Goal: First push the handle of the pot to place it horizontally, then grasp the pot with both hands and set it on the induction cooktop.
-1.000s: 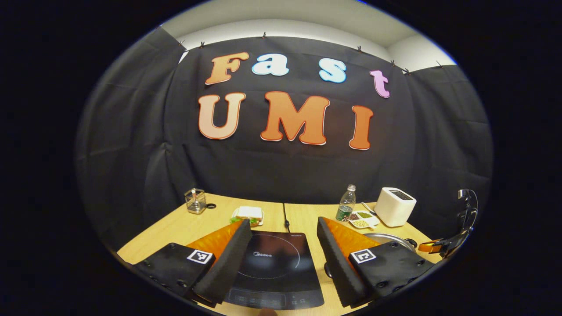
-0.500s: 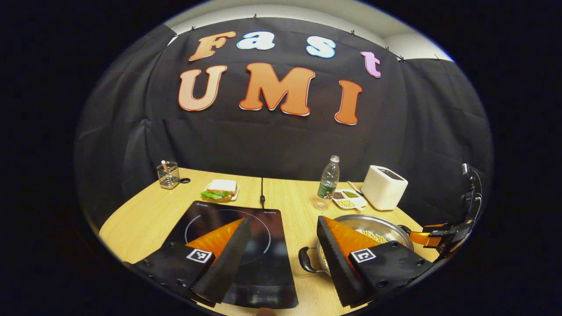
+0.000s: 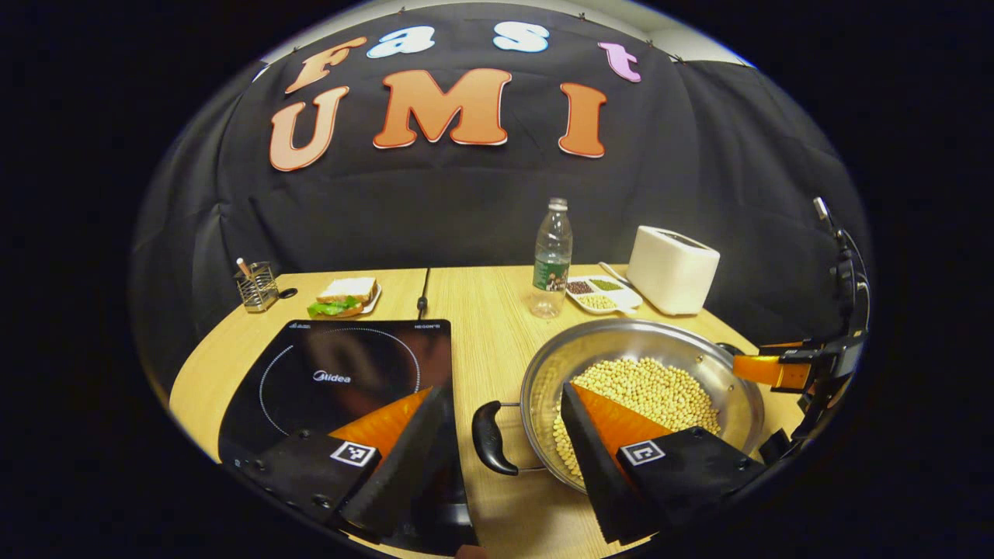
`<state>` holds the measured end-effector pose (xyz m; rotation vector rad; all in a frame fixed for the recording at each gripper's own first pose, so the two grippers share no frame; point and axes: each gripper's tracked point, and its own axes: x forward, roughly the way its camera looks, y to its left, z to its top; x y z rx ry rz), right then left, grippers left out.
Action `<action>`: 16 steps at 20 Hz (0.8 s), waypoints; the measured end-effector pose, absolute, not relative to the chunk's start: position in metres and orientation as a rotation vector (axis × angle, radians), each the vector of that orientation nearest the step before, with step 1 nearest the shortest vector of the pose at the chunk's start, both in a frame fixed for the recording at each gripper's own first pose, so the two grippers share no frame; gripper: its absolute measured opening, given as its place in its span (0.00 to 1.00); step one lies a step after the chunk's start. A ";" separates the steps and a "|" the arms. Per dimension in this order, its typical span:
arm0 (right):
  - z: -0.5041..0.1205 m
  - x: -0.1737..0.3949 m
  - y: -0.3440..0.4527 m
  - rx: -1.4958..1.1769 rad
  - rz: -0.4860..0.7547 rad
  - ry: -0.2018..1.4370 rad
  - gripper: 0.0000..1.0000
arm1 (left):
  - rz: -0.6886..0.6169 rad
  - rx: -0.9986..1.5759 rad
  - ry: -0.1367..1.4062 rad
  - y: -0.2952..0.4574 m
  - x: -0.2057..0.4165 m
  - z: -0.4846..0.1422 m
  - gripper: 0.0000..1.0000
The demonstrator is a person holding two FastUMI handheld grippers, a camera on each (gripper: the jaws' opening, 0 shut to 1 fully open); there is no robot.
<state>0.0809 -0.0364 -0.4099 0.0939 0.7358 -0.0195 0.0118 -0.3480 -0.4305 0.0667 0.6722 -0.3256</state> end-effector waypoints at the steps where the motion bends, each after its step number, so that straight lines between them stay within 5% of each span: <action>1: -0.411 0.082 -0.038 0.095 -0.020 0.736 0.94 | -0.329 0.070 0.690 -0.352 0.010 -0.439 0.99; 12: -0.442 0.102 -0.033 0.083 -0.010 0.782 0.94 | -0.289 0.012 0.810 -0.363 0.009 -0.475 1.00; 14: -0.444 0.103 -0.024 0.101 0.020 0.794 0.85 | -0.297 0.024 0.811 -0.365 0.012 -0.479 0.99; 16: -0.445 0.103 -0.024 0.107 0.014 0.800 0.60 | -0.279 0.042 0.818 -0.359 0.013 -0.483 0.97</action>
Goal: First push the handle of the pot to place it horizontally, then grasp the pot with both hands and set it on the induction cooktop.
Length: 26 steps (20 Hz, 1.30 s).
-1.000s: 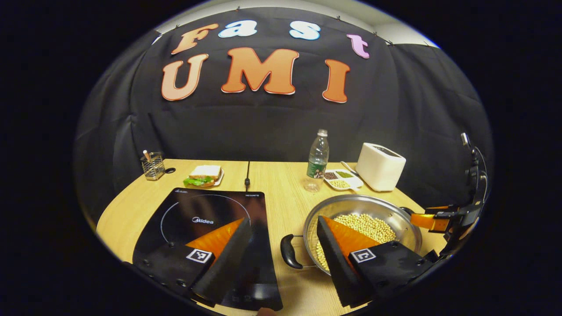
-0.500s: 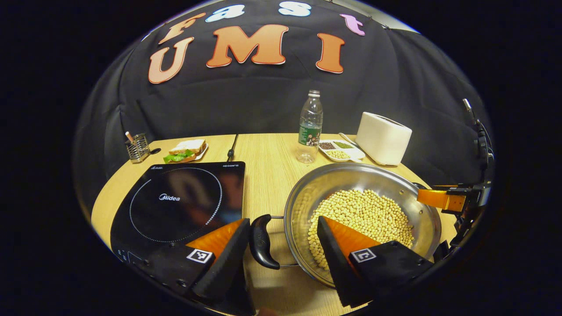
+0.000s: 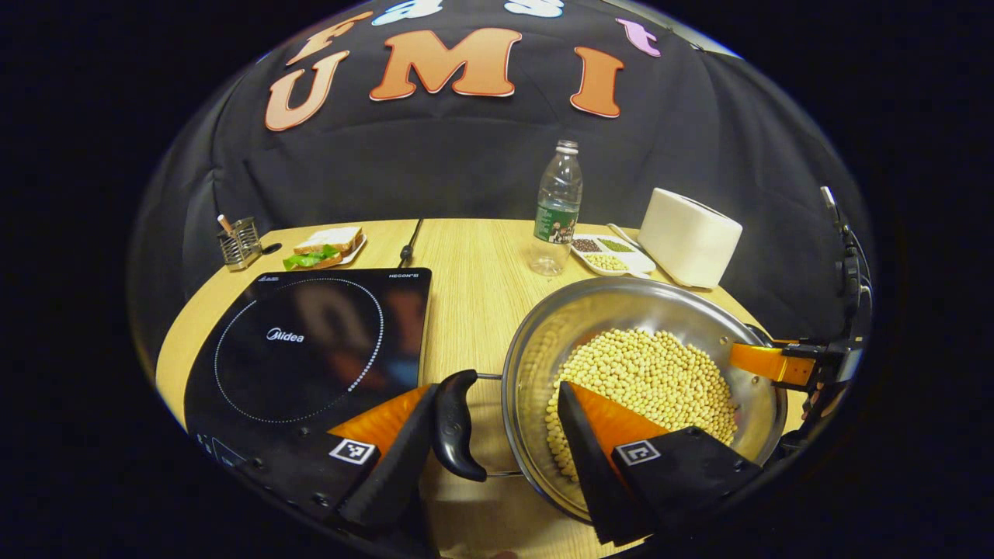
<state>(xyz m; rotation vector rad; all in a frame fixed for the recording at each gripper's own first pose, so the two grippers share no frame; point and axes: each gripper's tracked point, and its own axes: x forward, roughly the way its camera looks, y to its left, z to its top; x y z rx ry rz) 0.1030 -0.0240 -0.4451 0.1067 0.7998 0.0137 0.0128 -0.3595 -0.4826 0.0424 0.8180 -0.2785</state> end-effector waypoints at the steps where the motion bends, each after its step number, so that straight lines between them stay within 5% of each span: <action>1: -0.444 0.103 -0.025 0.117 0.012 0.798 0.62 | -0.261 0.053 0.813 -0.355 0.017 -0.484 0.94; 4: -0.444 0.100 -0.026 0.131 0.000 0.799 0.59 | -0.242 0.062 0.822 -0.352 0.019 -0.487 0.70; 12: -0.440 0.097 -0.025 0.219 -0.039 0.800 0.44 | -0.253 0.043 0.923 -0.354 0.018 -0.491 0.54; 26: -0.355 0.085 0.000 0.242 -0.057 0.703 0.42 | -0.276 0.005 0.850 -0.325 0.022 -0.412 0.53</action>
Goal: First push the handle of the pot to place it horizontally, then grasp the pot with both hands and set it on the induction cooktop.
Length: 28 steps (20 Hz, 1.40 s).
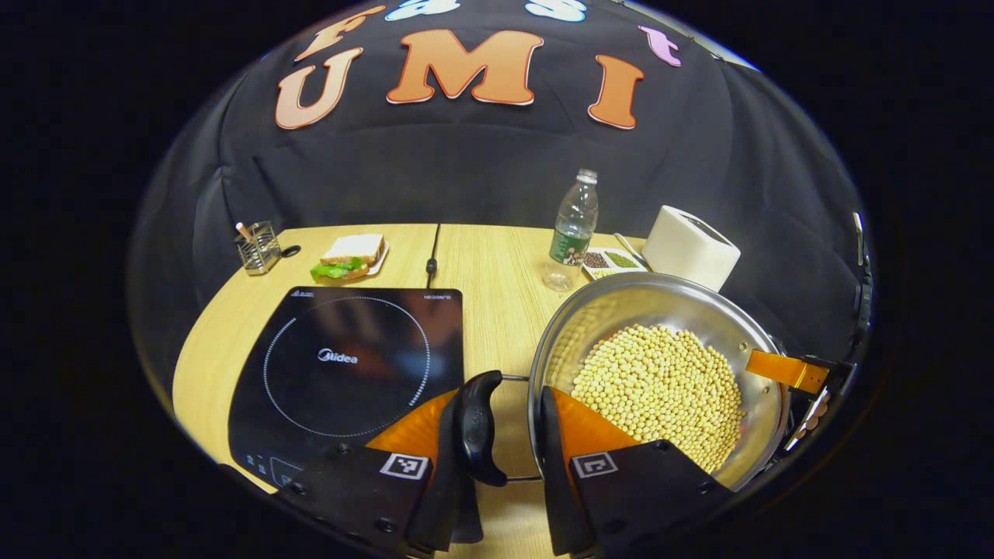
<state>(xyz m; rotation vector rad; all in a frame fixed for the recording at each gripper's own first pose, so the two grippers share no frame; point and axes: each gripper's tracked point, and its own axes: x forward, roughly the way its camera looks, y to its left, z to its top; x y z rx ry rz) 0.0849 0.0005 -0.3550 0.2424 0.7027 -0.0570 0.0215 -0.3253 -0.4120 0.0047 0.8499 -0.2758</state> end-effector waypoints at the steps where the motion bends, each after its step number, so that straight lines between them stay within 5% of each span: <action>1: -0.349 0.084 0.005 0.245 -0.053 0.695 0.42 | -0.275 0.007 0.839 -0.320 0.023 -0.404 0.53; 14: -0.287 0.088 0.090 0.234 0.026 0.632 0.42 | -0.217 -0.017 0.782 -0.227 0.041 -0.341 0.51; 28: -0.295 0.103 0.205 0.226 0.155 0.661 0.42 | -0.085 -0.031 0.797 -0.105 0.047 -0.340 0.55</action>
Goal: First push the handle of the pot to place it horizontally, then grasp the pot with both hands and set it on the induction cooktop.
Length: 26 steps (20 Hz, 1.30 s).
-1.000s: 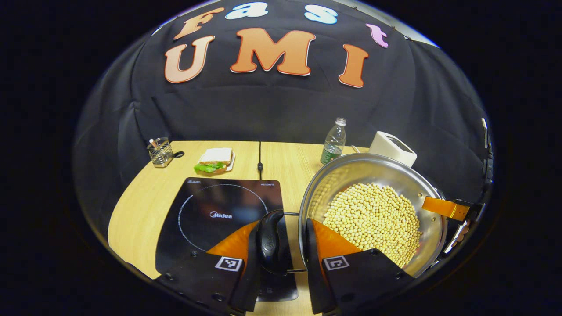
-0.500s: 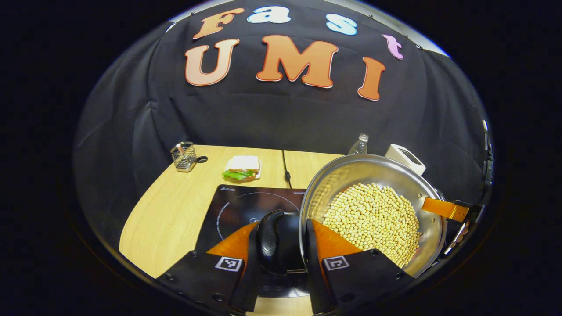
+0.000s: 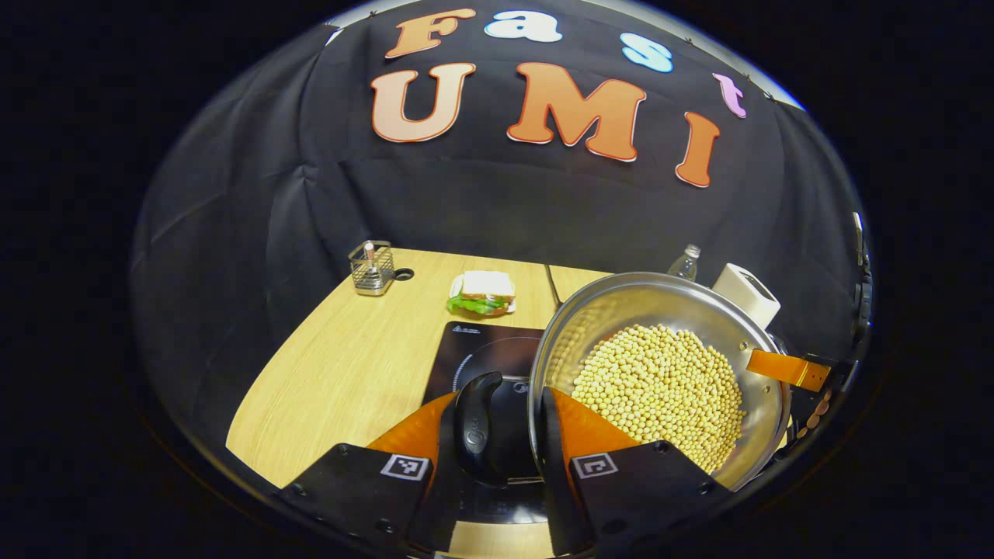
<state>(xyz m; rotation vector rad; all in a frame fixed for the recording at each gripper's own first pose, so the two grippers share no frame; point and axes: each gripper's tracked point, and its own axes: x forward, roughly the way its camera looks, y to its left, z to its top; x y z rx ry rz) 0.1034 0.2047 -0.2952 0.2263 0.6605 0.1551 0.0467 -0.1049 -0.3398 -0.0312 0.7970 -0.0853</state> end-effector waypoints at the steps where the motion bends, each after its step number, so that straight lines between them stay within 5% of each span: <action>1: -0.298 0.105 0.213 0.226 0.164 0.664 0.42 | -0.076 -0.033 0.802 -0.096 0.048 -0.342 0.51; 14: -0.341 0.123 0.275 0.201 0.225 0.732 0.38 | -0.019 -0.061 0.879 -0.038 0.067 -0.383 0.55; 26: -0.383 0.135 0.290 0.173 0.212 0.811 0.43 | -0.026 -0.069 0.953 -0.033 0.076 -0.430 0.53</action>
